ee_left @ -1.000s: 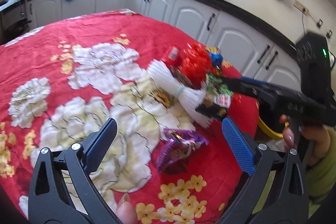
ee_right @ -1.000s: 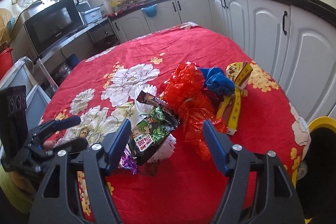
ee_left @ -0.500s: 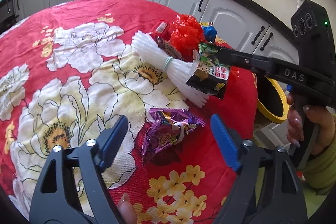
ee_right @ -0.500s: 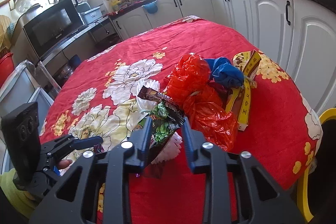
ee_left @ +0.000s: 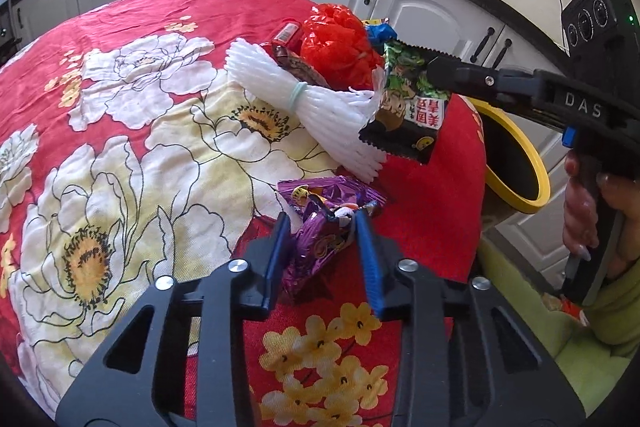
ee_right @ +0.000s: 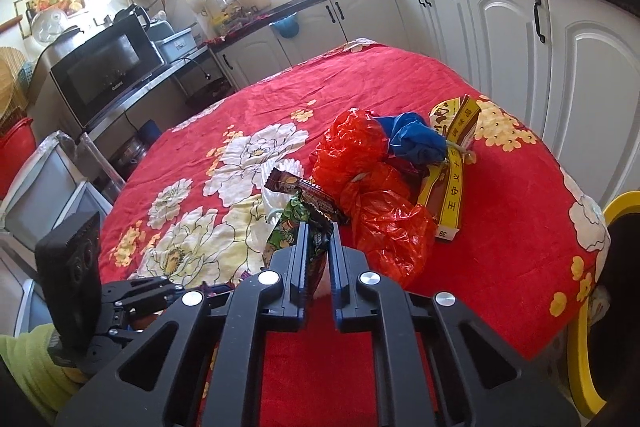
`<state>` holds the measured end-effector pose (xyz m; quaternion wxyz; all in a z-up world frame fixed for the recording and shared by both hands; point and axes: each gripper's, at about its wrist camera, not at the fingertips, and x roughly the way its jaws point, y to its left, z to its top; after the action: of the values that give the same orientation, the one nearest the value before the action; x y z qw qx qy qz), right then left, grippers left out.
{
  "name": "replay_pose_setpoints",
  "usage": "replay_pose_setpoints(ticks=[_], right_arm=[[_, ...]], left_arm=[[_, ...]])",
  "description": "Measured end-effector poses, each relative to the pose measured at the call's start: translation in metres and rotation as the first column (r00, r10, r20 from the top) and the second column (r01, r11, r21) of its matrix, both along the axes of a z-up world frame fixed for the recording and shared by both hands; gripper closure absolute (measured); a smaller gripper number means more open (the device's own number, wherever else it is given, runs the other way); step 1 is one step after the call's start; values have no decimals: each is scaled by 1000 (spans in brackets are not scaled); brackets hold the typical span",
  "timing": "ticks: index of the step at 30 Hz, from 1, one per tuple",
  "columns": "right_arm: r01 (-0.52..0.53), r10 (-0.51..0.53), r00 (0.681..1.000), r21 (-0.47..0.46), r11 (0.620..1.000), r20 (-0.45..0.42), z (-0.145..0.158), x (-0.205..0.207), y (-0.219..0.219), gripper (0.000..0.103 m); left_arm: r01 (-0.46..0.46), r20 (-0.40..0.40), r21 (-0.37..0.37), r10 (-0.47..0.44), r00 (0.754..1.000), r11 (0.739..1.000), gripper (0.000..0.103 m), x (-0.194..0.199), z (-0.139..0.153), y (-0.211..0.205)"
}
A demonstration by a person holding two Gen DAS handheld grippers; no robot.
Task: Collect trash
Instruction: 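Grasp the purple candy wrapper with the left tool while the right tool grasps the green snack packet, then carry the purple wrapper and green packet over the yellow-rimmed bin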
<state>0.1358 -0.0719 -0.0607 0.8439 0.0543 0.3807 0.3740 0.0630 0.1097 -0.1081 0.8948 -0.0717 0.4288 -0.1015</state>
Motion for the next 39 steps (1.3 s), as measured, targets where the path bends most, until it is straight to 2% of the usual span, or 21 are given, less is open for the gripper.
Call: replay_pose_setpoints(ticks=[8, 17, 39], right_arm=[[8, -8, 1000, 29, 1000, -2, 4, -4, -15, 94], [35, -36, 999, 61, 997, 2, 14, -8, -35, 94], [179, -189, 980, 140, 974, 61, 48, -5, -120, 94]], left_arm=[[56, 54, 41, -59, 997, 998, 95, -8, 16, -17], [125, 100, 43, -128, 987, 991, 96, -16, 37, -40], [157, 230, 83, -172, 958, 984, 96, 6, 86, -107]])
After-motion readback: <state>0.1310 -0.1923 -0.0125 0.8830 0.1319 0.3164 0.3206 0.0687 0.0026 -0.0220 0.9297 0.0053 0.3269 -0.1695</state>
